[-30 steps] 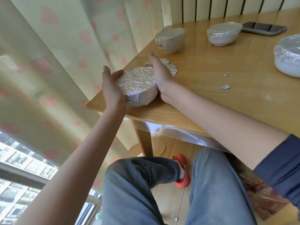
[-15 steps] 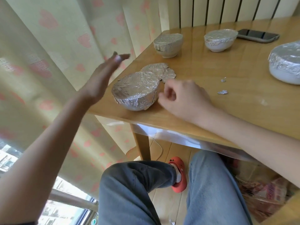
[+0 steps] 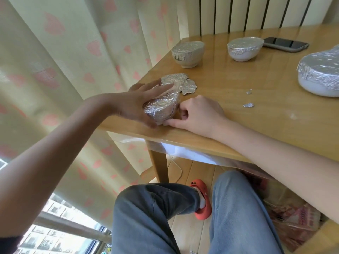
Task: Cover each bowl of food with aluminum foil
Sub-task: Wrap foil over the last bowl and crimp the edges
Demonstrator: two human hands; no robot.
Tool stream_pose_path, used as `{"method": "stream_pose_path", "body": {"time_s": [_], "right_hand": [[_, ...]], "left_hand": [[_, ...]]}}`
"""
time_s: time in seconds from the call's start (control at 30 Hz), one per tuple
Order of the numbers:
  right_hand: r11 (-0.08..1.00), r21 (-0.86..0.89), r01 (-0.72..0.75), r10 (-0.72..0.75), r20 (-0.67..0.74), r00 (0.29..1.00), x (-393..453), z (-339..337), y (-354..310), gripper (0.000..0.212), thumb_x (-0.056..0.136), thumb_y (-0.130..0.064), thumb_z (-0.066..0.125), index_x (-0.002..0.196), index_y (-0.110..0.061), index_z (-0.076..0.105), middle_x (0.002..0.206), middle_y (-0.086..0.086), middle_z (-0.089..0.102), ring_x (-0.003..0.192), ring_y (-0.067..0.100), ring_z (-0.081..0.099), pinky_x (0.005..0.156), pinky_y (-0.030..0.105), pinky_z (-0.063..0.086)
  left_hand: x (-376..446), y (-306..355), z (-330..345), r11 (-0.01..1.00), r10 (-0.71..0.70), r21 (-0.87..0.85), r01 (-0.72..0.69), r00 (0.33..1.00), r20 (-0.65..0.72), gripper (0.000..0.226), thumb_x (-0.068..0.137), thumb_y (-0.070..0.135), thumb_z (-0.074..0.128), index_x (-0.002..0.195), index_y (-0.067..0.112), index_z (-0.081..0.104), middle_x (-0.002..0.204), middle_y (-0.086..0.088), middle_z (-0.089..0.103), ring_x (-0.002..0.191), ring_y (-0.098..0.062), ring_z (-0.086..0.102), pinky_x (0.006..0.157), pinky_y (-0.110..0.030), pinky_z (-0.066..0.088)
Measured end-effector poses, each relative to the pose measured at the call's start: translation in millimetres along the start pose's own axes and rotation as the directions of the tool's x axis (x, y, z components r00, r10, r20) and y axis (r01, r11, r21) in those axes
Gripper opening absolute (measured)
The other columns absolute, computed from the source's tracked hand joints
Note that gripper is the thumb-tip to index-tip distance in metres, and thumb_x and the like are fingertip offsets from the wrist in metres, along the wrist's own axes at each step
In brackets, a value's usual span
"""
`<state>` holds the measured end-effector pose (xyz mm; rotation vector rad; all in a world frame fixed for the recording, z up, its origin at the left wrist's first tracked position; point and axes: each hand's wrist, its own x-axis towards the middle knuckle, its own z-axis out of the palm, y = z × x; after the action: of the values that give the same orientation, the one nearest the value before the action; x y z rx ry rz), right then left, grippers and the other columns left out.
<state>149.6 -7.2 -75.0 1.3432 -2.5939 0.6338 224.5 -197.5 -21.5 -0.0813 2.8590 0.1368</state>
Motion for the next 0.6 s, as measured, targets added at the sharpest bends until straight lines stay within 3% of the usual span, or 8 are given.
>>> {"method": "stream_pose_path", "body": {"time_s": [0.1, 0.17, 0.2, 0.27, 0.33, 0.37, 0.47, 0.6], "right_hand": [[0.987, 0.149, -0.064, 0.05, 0.096, 0.994, -6, -2, 10, 0.032, 0.079, -0.046, 0.068, 0.081, -0.022, 0.046, 0.081, -0.011, 0.048, 0.084, 0.016, 0.05, 0.068, 0.03, 0.037], [0.878, 0.406, -0.252, 0.203, 0.162, 0.966, -8, -2, 13, 0.027, 0.084, -0.033, 0.064, 0.1, -0.019, 0.048, 0.096, -0.006, 0.05, 0.09, 0.015, 0.05, 0.074, 0.027, 0.037], [0.708, 0.609, -0.359, 0.289, 0.214, 0.933, -7, -3, 10, 0.027, 0.087, -0.033, 0.06, 0.108, -0.018, 0.049, 0.107, -0.005, 0.053, 0.094, 0.014, 0.052, 0.08, 0.026, 0.041], [0.275, 0.865, -0.419, 0.32, 0.329, 0.889, -1, -5, -4, 0.027, 0.094, -0.037, 0.049, 0.116, -0.021, 0.05, 0.126, -0.006, 0.052, 0.108, 0.011, 0.052, 0.098, 0.029, 0.041], [-0.005, 0.913, -0.408, 0.239, 0.397, 0.886, 7, -5, -22, 0.04, 0.097, -0.044, 0.04, 0.132, -0.024, 0.046, 0.14, -0.009, 0.046, 0.127, 0.011, 0.043, 0.112, 0.034, 0.03], [-0.108, 0.904, -0.413, 0.213, 0.427, 0.879, 9, -3, -29, 0.046, 0.097, -0.047, 0.037, 0.137, -0.024, 0.043, 0.144, -0.007, 0.045, 0.132, 0.011, 0.041, 0.115, 0.034, 0.025], [-0.238, 0.876, -0.42, 0.197, 0.467, 0.862, 11, -2, -41, 0.043, 0.097, -0.049, 0.034, 0.129, -0.026, 0.051, 0.14, -0.005, 0.05, 0.127, 0.01, 0.046, 0.114, 0.031, 0.026], [-0.245, 0.891, -0.382, 0.238, 0.437, 0.867, 8, -11, -32, 0.031, 0.098, -0.048, 0.033, 0.097, -0.029, 0.057, 0.122, -0.004, 0.062, 0.106, 0.009, 0.056, 0.1, 0.025, 0.038]], "left_hand": [[-13, -13, 5, 0.969, 0.077, -0.221, -0.107, 0.987, -0.143, 0.124, 0.043, 0.085, 0.066, 0.137, 0.067, -0.013, 0.157, 0.023, -0.019, 0.147, -0.01, -0.019, 0.12, -0.047, -0.001], [-17, -17, 25, 0.803, -0.017, -0.551, -0.228, 0.915, -0.402, 0.101, 0.066, 0.079, 0.057, 0.147, 0.054, 0.002, 0.157, 0.028, -0.003, 0.148, -0.001, -0.004, 0.121, -0.036, 0.003], [-15, -19, 38, 0.649, -0.204, -0.712, -0.268, 0.84, -0.503, 0.089, 0.077, 0.076, 0.05, 0.151, 0.043, 0.013, 0.158, 0.024, 0.01, 0.147, 0.001, 0.008, 0.121, -0.032, 0.008], [-8, -13, 59, 0.232, -0.553, -0.906, -0.355, 0.718, -0.423, 0.062, 0.095, 0.065, 0.035, 0.138, 0.022, 0.046, 0.143, 0.004, 0.048, 0.133, -0.009, 0.043, 0.113, -0.032, 0.03], [1, 4, 66, -0.133, -0.592, -0.901, -0.414, 0.762, -0.263, 0.057, 0.102, 0.054, 0.024, 0.115, 0.011, 0.06, 0.115, -0.006, 0.066, 0.11, -0.017, 0.06, 0.099, -0.032, 0.044], [3, 13, 66, -0.246, -0.592, -0.87, -0.427, 0.777, -0.215, 0.063, 0.103, 0.053, 0.022, 0.117, 0.006, 0.061, 0.115, -0.011, 0.068, 0.111, -0.021, 0.062, 0.1, -0.035, 0.045], [6, 26, 64, -0.392, -0.63, -0.778, -0.49, 0.76, -0.162, 0.071, 0.102, 0.055, 0.022, 0.127, -0.001, 0.058, 0.123, -0.019, 0.065, 0.119, -0.03, 0.059, 0.109, -0.045, 0.04], [13, 37, 56, -0.382, -0.595, -0.767, -0.516, 0.772, -0.224, 0.074, 0.102, 0.055, 0.016, 0.127, 0.0, 0.058, 0.122, -0.018, 0.066, 0.119, -0.028, 0.06, 0.106, -0.04, 0.043]]}}
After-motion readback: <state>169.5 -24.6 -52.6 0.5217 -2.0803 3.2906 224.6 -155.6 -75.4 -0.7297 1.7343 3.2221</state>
